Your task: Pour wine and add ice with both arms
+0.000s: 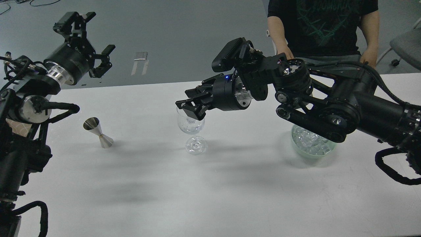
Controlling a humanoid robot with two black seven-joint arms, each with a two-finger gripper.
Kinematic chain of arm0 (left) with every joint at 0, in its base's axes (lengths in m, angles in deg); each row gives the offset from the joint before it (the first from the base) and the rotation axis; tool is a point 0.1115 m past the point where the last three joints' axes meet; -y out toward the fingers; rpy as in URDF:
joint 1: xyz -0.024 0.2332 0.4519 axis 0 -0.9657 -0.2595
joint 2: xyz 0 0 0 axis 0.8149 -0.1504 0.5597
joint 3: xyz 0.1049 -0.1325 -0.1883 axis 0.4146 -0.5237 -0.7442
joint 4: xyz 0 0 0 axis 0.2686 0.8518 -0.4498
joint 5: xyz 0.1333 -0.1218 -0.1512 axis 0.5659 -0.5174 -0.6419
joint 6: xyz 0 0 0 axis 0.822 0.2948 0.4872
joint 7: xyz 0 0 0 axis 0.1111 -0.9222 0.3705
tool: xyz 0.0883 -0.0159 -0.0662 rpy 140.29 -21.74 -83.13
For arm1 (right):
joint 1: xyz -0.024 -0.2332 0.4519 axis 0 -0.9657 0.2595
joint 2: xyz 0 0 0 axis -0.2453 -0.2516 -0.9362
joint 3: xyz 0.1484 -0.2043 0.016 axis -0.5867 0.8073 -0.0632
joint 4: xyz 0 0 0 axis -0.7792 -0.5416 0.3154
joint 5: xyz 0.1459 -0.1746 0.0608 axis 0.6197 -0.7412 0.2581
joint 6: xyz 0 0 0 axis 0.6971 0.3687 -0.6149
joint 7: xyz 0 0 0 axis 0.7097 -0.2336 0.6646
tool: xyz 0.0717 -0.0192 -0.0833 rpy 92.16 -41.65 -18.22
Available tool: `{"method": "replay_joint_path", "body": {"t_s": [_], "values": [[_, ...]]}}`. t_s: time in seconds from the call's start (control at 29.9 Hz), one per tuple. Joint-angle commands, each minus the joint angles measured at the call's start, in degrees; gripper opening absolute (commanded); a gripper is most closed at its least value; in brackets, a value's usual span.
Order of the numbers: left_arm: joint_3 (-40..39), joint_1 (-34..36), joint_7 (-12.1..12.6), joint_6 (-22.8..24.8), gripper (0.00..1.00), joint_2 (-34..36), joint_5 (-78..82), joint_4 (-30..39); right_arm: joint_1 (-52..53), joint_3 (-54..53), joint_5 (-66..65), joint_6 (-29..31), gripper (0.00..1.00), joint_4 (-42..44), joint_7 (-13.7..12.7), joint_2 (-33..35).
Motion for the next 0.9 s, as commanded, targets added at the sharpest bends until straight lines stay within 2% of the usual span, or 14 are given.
{"method": "replay_joint_path", "body": {"t_s": [0.0,0.07,0.13,0.2,0.23,0.27,0.33,0.5,0.7,0.8,0.87], "values": [[0.0,0.0,0.0,0.0,0.98,0.3,0.0,0.0,1.0,-1.1,0.3,0.0,0.46,0.0,0.0,0.0],[0.0,0.0,0.0,0.0,0.98,0.4,0.0,0.0,1.7,-2.1,0.5,0.0,0.47,0.0,0.0,0.5],[0.0,0.0,0.0,0.0,0.98,0.4,0.0,0.0,2.0,-4.8,0.7,0.0,0.53,0.5,0.0,1.2],[0.0,0.0,0.0,0.0,0.98,0.3,0.0,0.0,2.2,-10.9,0.9,0.0,0.70,3.0,-0.1,2.1],[0.0,0.0,0.0,0.0,0.98,0.3,0.0,0.0,2.2,-10.9,0.9,0.0,0.70,3.0,-0.1,2.1],[0.0,0.0,0.0,-0.1,0.98,0.2,0.0,-0.1,2.2,-14.1,1.0,0.0,0.81,4.7,0.0,2.3],[0.0,0.0,-0.1,-0.4,0.98,0.1,0.0,-0.4,2.1,-18.8,1.8,0.0,0.95,7.9,0.1,2.3],[0.1,0.1,-0.4,-0.9,0.98,0.2,-0.1,-1.8,1.7,-28.4,11.3,0.0,0.99,18.0,0.0,2.1],[0.5,1.5,-3.3,-0.5,0.98,-0.4,-0.1,-6.8,1.3,-32.9,33.4,-2.5,1.00,29.4,0.5,1.6],[0.6,2.9,-6.0,0.4,0.98,-0.5,-0.1,-10.2,1.3,-32.9,48.6,-3.0,1.00,35.8,0.8,-0.2],[2.0,4.6,-9.0,2.4,0.98,-0.6,-0.5,-13.4,1.3,-32.9,55.3,-3.0,1.00,39.7,1.4,-1.8]]}}
